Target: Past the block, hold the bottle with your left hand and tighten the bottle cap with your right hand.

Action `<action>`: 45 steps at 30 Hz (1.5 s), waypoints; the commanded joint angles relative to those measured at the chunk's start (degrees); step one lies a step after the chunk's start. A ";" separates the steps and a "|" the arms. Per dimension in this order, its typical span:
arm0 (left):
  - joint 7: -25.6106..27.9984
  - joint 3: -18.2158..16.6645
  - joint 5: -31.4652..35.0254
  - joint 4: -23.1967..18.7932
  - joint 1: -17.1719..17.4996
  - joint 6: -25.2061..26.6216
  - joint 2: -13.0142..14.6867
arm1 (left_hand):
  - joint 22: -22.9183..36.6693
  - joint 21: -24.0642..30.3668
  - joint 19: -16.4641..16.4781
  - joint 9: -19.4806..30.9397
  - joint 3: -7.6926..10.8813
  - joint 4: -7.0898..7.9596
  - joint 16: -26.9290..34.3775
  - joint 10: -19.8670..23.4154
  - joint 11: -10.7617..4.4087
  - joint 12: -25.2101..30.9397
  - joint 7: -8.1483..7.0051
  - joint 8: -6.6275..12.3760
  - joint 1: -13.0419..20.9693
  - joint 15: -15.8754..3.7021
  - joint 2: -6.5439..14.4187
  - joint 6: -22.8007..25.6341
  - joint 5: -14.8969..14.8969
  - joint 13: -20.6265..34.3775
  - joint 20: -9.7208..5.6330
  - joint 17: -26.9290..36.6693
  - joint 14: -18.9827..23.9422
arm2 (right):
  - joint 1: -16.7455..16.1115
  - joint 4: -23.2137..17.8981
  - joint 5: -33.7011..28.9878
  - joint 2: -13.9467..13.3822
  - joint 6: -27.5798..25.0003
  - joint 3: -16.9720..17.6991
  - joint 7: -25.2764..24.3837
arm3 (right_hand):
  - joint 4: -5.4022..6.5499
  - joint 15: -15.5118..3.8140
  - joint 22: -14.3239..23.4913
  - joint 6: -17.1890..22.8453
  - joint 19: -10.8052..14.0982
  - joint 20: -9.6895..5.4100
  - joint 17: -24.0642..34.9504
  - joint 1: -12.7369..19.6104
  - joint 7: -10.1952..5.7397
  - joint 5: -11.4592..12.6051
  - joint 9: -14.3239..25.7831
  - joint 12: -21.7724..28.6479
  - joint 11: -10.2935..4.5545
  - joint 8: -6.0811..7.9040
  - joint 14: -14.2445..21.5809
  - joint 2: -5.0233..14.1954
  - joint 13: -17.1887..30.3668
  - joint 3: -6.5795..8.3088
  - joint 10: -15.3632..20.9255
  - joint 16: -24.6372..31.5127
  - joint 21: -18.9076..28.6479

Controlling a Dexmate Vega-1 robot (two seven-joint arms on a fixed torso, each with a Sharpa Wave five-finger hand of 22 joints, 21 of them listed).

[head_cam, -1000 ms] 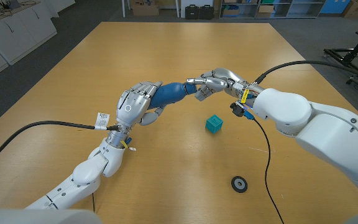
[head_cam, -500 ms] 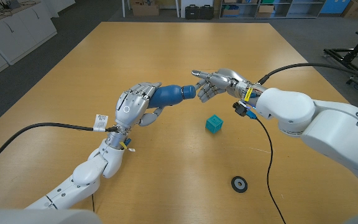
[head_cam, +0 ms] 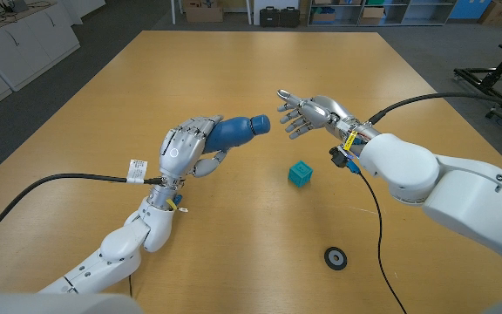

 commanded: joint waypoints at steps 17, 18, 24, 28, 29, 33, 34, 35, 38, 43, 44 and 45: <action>-22.69 -6.99 -33.98 -1.15 1.17 -18.28 1.51 | 0.28 0.46 -0.07 0.19 0.21 0.77 -0.15 9.25 -8.17 0.10 -11.76 0.18 12.07 -8.00 13.90 14.73 0.23 0.56 -7.35 0.28 0.71 | -7.86 8.49 -18.89 -2.94 28.30 0.33 -2.07 | -6.58 -1.75 0.36 -10.36 -11.57 2.08 -0.33 11.72 -4.40 3.29 -0.08 -1.42 -4.03 -0.67 -14.80 -1.18 -2.66 2.93 -12.51 -5.09 -5.74; -23.57 -6.97 -35.36 -0.53 0.84 -19.61 1.53 | 0.28 0.47 -0.08 0.19 0.19 0.78 -0.16 9.24 -8.13 0.09 -11.76 0.18 12.07 -8.00 13.92 14.74 0.23 0.57 -7.35 0.28 0.72 | -7.57 8.58 -19.86 -3.07 28.49 0.20 -1.90 | -6.66 -1.68 0.35 -10.56 -12.00 2.12 -0.38 12.15 -4.57 3.47 -0.02 -1.38 -3.94 -0.57 -15.60 -1.12 -2.75 3.10 -12.97 -5.17 -5.95; -25.44 -7.24 -38.08 2.22 -0.27 -24.98 0.65 | 0.27 0.48 -0.11 0.20 0.12 0.85 -0.18 9.27 -7.89 0.06 -11.53 0.22 12.03 -7.98 14.01 14.85 0.23 0.65 -7.34 0.30 0.78 | -5.58 7.75 -23.40 -3.79 26.69 0.05 0.92 | -6.88 -1.78 0.33 -12.66 -12.75 2.15 -0.53 13.87 -5.20 4.17 0.23 -1.29 -4.77 -0.76 -17.45 -0.80 -3.10 3.85 -14.80 -4.96 -6.37; -25.88 -7.65 -37.47 3.71 -0.63 -27.84 0.57 | 0.27 0.55 0.00 0.20 0.07 0.91 -0.13 9.59 -7.92 0.16 -11.65 0.27 12.01 -8.00 14.12 14.98 0.23 0.71 -7.29 0.35 0.94 | -4.38 6.34 -24.11 -4.60 24.50 1.05 3.80 | -6.88 -2.05 0.33 -13.26 -12.85 2.15 -0.56 14.24 -5.20 4.33 0.29 -1.07 -4.77 -0.78 -17.25 -0.77 -3.20 4.01 -14.72 -4.69 -6.43; -26.08 -7.74 -37.39 3.93 -0.68 -28.23 0.50 | 0.27 0.55 0.01 0.20 0.06 0.91 -0.12 9.63 -7.94 0.17 -11.63 0.28 12.00 -8.00 14.14 15.00 0.23 0.71 -7.29 0.35 0.96 | -4.27 6.18 -24.18 -4.65 24.31 1.25 4.29 | -6.88 -2.14 0.33 -13.23 -12.86 2.15 -0.57 14.30 -5.23 4.36 0.30 -0.97 -4.70 -0.73 -17.11 -0.77 -3.22 4.03 -14.57 -4.60 -6.44; -26.66 -7.51 -37.30 6.20 -1.52 -31.83 0.16 | 0.27 0.61 0.08 0.20 -0.07 0.86 -0.08 9.72 -7.97 0.16 -11.63 0.42 12.01 -8.03 14.04 15.35 0.21 0.79 -7.27 0.39 1.12 | -2.54 5.00 -24.51 -6.08 22.87 2.42 7.71 | -6.85 -2.47 0.33 -12.90 -12.91 2.16 -0.61 14.60 -5.37 4.51 0.36 -0.58 -5.16 -0.41 -16.64 -0.75 -3.31 4.16 -14.00 -4.30 -6.48; -26.60 -7.55 -37.03 6.55 -1.60 -32.47 -0.02 | 0.27 0.63 0.10 0.19 -0.10 0.85 -0.07 9.75 -7.96 0.16 -11.60 0.48 12.01 -8.02 14.03 15.49 0.20 0.80 -7.27 0.41 1.17 | -2.09 4.81 -24.16 -6.27 22.62 2.74 8.64 | -6.84 -2.46 0.33 -12.80 -12.91 2.16 -0.61 14.62 -5.42 4.52 0.36 -0.55 -5.17 -0.36 -16.61 -0.75 -3.32 4.16 -13.97 -4.28 -6.48; -26.53 -7.59 -36.81 6.85 -1.65 -33.04 -0.23 | 0.27 0.64 0.12 0.19 -0.14 0.85 -0.04 9.89 -7.93 0.20 -11.60 0.56 12.02 -8.03 14.02 15.70 0.19 0.82 -7.28 0.43 1.27 | -1.69 4.63 -23.72 -6.46 22.35 3.10 9.59 | -6.82 -2.55 0.32 -12.63 -12.94 2.16 -0.63 14.73 -5.52 4.58 0.38 -0.42 -5.60 -0.23 -16.61 -0.77 -3.37 4.20 -13.77 -4.24 -6.50; -26.74 -7.63 -36.51 7.54 -1.81 -34.43 -0.76 | 0.27 0.69 0.20 0.18 -0.22 0.82 0.03 10.19 -7.87 0.29 -11.69 0.59 12.04 -8.04 13.98 15.78 0.16 0.87 -7.26 0.47 1.45 | -0.33 3.99 -23.32 -6.87 20.99 3.39 11.57 | -6.76 -2.86 0.32 -12.05 -13.00 2.17 -0.66 14.92 -5.96 4.69 0.42 -0.06 -5.90 0.10 -15.99 -0.76 -3.47 4.28 -13.11 -3.92 -6.54; -27.02 -7.38 -35.44 8.73 -2.27 -36.35 -1.73 | 0.27 0.81 0.38 0.17 -0.36 0.78 0.09 10.64 -7.84 0.42 -11.65 0.70 12.08 -8.04 13.91 16.06 0.13 0.95 -7.25 0.52 1.68 | 1.74 3.02 -23.33 -7.69 19.20 3.27 14.09 | -6.67 -3.01 0.32 -11.83 -12.99 2.17 -0.70 15.06 -6.06 4.79 0.45 0.30 -6.09 0.27 -15.45 -0.82 -3.59 4.31 -12.42 -3.67 -6.55; -27.20 -7.37 -35.38 8.92 -2.36 -36.62 -1.86 | 0.27 0.82 0.41 0.17 -0.37 0.78 0.11 10.68 -7.85 0.43 -11.69 0.69 12.09 -8.04 13.91 16.03 0.12 0.97 -7.25 0.53 1.72 | 2.19 2.84 -23.31 -7.85 18.80 3.13 14.60 | -6.66 -3.02 0.32 -11.80 -12.98 2.17 -0.70 15.06 -6.09 4.80 0.45 0.33 -6.16 0.29 -15.46 -0.82 -3.60 4.31 -12.36 -3.67 -6.55; -27.34 -7.39 -35.28 9.04 -2.43 -36.80 -1.98 | 0.28 0.84 0.44 0.17 -0.39 0.78 0.13 10.70 -7.87 0.44 -11.72 0.70 12.09 -8.03 13.93 16.06 0.12 0.98 -7.25 0.55 1.78 | 2.62 2.66 -23.34 -8.04 18.37 2.99 15.08 | -6.63 -3.05 0.32 -11.62 -12.99 2.17 -0.71 15.07 -6.29 4.81 0.46 0.36 -6.23 0.37 -15.48 -0.82 -3.62 4.32 -12.32 -3.67 -6.55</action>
